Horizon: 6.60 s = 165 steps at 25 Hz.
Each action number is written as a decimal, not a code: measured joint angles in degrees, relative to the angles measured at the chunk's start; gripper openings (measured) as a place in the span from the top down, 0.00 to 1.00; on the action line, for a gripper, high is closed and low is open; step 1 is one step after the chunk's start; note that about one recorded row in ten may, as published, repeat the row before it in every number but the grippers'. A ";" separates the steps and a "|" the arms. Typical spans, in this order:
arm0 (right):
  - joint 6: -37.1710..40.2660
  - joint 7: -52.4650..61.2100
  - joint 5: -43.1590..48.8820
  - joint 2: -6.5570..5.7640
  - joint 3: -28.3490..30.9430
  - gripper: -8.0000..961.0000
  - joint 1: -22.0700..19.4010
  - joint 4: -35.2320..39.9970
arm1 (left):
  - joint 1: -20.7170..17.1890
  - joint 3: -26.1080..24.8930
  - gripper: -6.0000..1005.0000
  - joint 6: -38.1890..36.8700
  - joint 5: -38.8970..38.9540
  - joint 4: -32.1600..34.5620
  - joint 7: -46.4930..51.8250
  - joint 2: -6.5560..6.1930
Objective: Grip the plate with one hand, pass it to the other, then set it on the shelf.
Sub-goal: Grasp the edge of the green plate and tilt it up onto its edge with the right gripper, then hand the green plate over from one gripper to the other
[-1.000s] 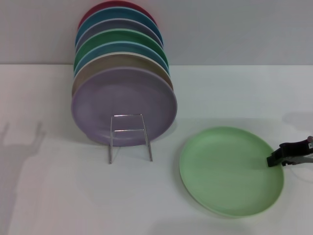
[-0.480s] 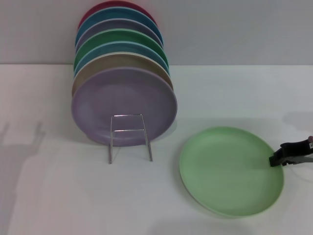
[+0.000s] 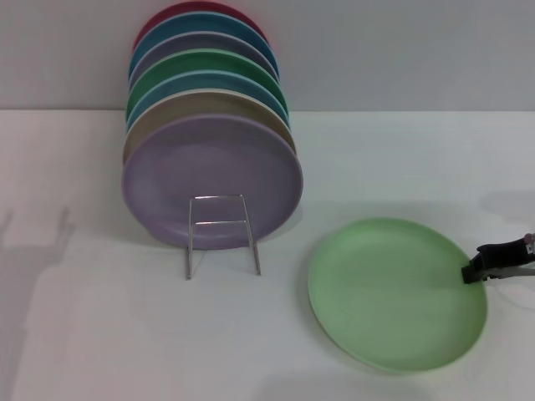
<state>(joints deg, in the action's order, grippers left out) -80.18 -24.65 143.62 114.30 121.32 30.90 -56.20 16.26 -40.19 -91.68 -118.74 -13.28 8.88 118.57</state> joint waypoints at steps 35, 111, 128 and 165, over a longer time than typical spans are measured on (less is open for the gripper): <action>0.60 -4.50 -0.50 2.08 2.97 0.97 -5.31 -17.11 | -0.19 -0.24 0.17 -0.46 -0.29 -0.06 0.04 0.09; 99.57 -16.58 1.93 5.22 -46.94 0.97 -31.16 -22.29 | 0.19 0.27 0.17 -0.97 -0.32 -0.03 0.66 -0.06; 131.23 -3.71 -1.14 4.97 -57.05 0.97 -30.93 -4.84 | -0.02 2.12 0.17 -1.97 -0.52 -0.88 0.79 0.18; 147.98 32.28 3.08 4.52 -59.78 0.97 -13.50 35.19 | -0.95 9.05 0.17 -5.39 -0.53 -1.52 0.71 0.27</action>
<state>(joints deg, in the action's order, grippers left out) 67.80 7.63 146.70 118.82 61.53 17.40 -21.01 15.31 -31.14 -97.07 -119.27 -14.80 9.59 118.84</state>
